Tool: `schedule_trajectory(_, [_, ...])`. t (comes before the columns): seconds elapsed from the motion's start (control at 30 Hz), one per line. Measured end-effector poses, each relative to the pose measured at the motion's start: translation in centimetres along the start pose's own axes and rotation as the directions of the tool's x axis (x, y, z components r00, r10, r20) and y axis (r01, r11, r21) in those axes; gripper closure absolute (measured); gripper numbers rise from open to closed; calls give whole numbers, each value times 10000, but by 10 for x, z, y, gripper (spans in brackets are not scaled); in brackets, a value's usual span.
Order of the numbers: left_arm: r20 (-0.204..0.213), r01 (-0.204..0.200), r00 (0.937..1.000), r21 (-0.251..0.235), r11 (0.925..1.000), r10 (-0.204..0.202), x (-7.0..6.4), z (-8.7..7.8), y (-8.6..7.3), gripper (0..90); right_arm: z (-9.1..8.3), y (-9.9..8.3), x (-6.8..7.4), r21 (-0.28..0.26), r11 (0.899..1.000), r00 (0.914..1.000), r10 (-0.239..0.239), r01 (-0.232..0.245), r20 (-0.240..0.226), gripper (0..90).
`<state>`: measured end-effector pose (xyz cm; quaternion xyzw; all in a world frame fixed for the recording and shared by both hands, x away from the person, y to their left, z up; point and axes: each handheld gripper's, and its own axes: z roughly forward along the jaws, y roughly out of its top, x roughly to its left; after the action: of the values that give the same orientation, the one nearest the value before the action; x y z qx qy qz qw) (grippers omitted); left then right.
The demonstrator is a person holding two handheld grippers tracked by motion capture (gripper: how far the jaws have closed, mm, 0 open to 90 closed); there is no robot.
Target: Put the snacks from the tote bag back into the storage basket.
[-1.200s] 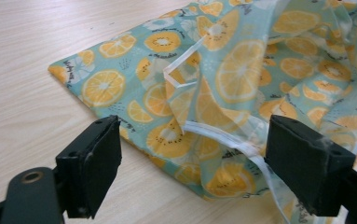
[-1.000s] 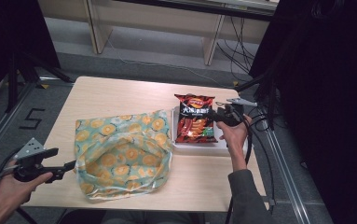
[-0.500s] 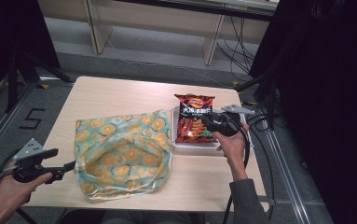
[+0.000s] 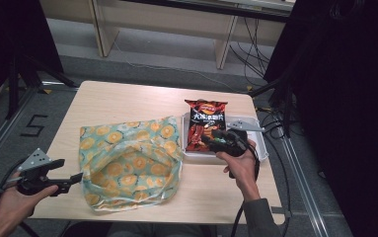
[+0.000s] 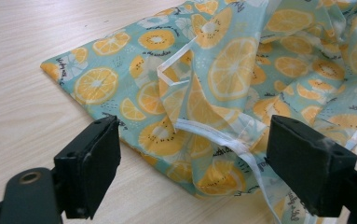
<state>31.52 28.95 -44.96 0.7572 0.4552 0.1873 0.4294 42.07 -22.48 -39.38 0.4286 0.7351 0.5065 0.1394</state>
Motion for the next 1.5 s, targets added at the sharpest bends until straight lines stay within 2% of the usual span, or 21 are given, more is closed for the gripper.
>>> schedule_trajectory(0.13, [54, -102, 9999, 39, 9999, 102, -2, 1, 0, 171, 1, -8, 9, 38, 9997, 9988, 230, -229, -436, 441])
schedule_trajectory(0.17, [74, -25, 10000, 45, 10000, 24, -2, 2, 0, 171, 2, -9, 9, -77, 9998, 9989, -187, 183, -440, 439])
schedule_trajectory(0.2, [88, -27, 10000, 53, 10000, 26, -2, 2, 0, 171, 2, -11, 12, 5, 10000, 9985, 58, -58, -540, 434])
schedule_trajectory(0.3, [49, -130, 9999, 98, 9999, 129, -2, 1, -1, 180, 4, -15, 14, 74, 9992, 9981, -396, 399, -470, 411])
schedule_trajectory(0.37, [90, -202, 9998, 97, 9997, 201, -2, 1, 0, 181, 4, -18, 20, 255, 9996, 9995, -79, 87, -307, 404])
schedule_trajectory(0.5, [20, -105, 9999, 90, 9999, 105, -3, 1, -1, 172, 6, -24, 21, 91, 9976, 9973, -684, 687, -264, 389])
schedule_trajectory(0.57, [22, -238, 9997, 92, 9997, 238, -3, 1, 0, 172, 5, -27, 25, 311, 9986, 9984, -425, 437, -379, 385])
schedule_trajectory(0.63, [19, -241, 9997, 76, 9997, 241, -3, 2, 0, 172, 5, -30, 25, 307, 9972, 9974, -667, 675, -266, 380])
schedule_trajectory(0.67, [14, -251, 9997, 89, 9996, 251, -3, 2, 0, 172, 4, -33, 28, 496, 9982, 9988, -309, 327, -380, 378])
schedule_trajectory(0.73, [14, -247, 9997, 93, 9997, 247, -3, 1, 0, 172, 4, -36, 28, 456, 9969, 9978, -629, 638, -211, 374])
schedule_trajectory(0.77, [23, -247, 9997, 91, 9997, 247, -3, 1, 0, 172, 2, -38, 31, 735, 9966, 9987, -344, 370, -363, 373])
schedule_trajectory(0.83, [35, -289, 9996, 88, 9995, 289, -3, 1, 0, 172, 2, -41, 33, 606, 9965, 9973, -551, 580, -482, 364])
schedule_trajectory(0.9, [-6, -246, 9997, 115, 9996, 246, -4, 1, 0, 172, 0, -45, 38, 718, 9966, 9981, -358, 393, -494, 352])
schedule_trajectory(0.97, [54, -326, 9995, 110, 9994, 326, -4, 2, -1, 172, -2, -48, 40, 875, 9951, 9976, -417, 464, -544, 346])
schedule_trajectory(1.0, [64, -370, 9993, 121, 9992, 369, -5, 2, 0, 172, -2, -50, 39, 839, 9935, 9959, -731, 775, -541, 340])
schedule_trajectory(1.03, [49, -312, 9995, 125, 9994, 311, -5, 1, 0, 172, -3, -53, 42, 891, 9947, 9976, -464, 509, -514, 333])
schedule_trajectory(1.13, [38, -353, 9994, 118, 9993, 353, -5, 1, 0, 172, -5, -59, 44, 1049, 9915, 9962, -719, 768, -494, 328])
schedule_trajectory(1.23, [19, -337, 9994, 143, 9993, 336, -5, 2, -1, 172, -8, -64, 50, 1265, 9901, 9968, -541, 613, -592, 315])
schedule_trajectory(1.3, [46, -353, 9994, 163, 9992, 352, -5, 2, 0, 172, -10, -67, 50, 1299, 9868, 9947, -904, 962, -499, 309])
schedule_trajectory(1.4, [78, -374, 9993, 191, 9991, 372, -5, 3, -1, 172, -12, -74, 54, 1544, 9850, 9963, -699, 768, -497, 291])
schedule_trajectory(1.5, [86, -364, 9993, 178, 9992, 362, -5, 3, -1, 172, -15, -81, 57, 1660, 9805, 9940, -993, 1055, -451, 285])
